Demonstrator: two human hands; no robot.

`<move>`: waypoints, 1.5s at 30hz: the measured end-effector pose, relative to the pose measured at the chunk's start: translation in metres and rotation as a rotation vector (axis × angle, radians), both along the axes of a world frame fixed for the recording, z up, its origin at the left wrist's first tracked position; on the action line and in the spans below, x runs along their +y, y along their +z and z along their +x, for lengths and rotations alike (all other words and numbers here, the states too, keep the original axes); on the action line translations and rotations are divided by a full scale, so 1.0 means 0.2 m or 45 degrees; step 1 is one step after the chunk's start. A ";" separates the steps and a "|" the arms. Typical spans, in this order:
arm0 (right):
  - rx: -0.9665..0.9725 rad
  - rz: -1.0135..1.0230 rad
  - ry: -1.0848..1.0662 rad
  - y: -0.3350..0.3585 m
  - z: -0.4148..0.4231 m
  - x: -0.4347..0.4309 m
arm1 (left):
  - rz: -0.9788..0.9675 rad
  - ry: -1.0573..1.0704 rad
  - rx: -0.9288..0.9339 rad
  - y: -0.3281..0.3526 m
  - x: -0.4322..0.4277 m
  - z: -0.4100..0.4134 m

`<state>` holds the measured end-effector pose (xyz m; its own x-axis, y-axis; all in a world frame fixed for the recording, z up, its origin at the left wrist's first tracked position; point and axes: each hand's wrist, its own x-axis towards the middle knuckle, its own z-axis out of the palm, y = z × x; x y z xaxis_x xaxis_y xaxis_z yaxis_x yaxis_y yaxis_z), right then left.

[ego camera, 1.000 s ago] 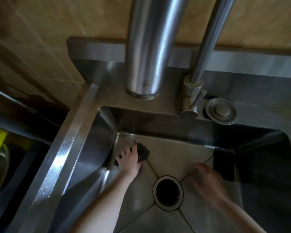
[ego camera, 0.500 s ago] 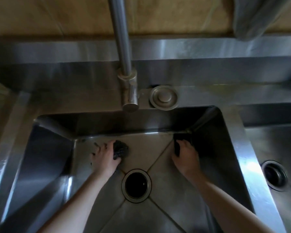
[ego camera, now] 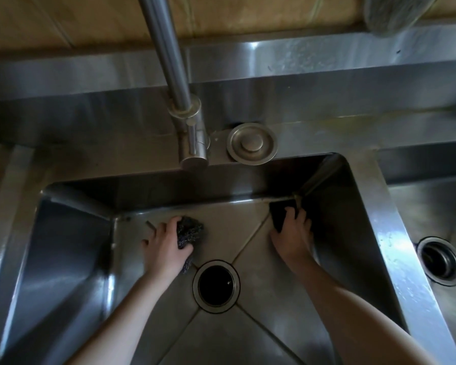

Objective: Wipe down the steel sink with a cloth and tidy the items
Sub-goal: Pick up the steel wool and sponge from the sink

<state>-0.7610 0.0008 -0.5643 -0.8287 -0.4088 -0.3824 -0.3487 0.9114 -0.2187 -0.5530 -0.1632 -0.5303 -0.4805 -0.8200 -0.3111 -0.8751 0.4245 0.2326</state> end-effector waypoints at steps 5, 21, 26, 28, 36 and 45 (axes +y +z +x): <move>-0.052 -0.043 0.039 -0.01 -0.01 -0.02 | -0.054 -0.004 0.004 0.04 0.00 0.06; -0.126 -0.034 0.109 0.23 0.08 -0.04 | -0.189 0.094 0.014 0.35 0.00 0.30; -0.178 -0.130 0.039 0.42 0.17 0.01 | -0.231 0.099 0.025 0.52 0.05 0.36; -0.312 -0.255 -0.082 0.49 0.19 0.04 | -0.249 0.105 0.043 0.59 0.08 0.38; -0.815 -0.586 -0.639 0.68 0.34 0.15 | -0.295 0.163 0.073 0.85 0.19 0.53; -0.594 -0.598 -0.068 0.96 0.58 0.13 | -0.313 0.176 0.139 1.01 0.30 0.66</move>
<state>-0.6450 0.0260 -0.3717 -0.6430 -0.5827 -0.4970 -0.0785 0.6956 -0.7141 -0.4201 -0.1024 -0.3287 -0.3787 -0.9243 -0.0479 -0.9039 0.3582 0.2338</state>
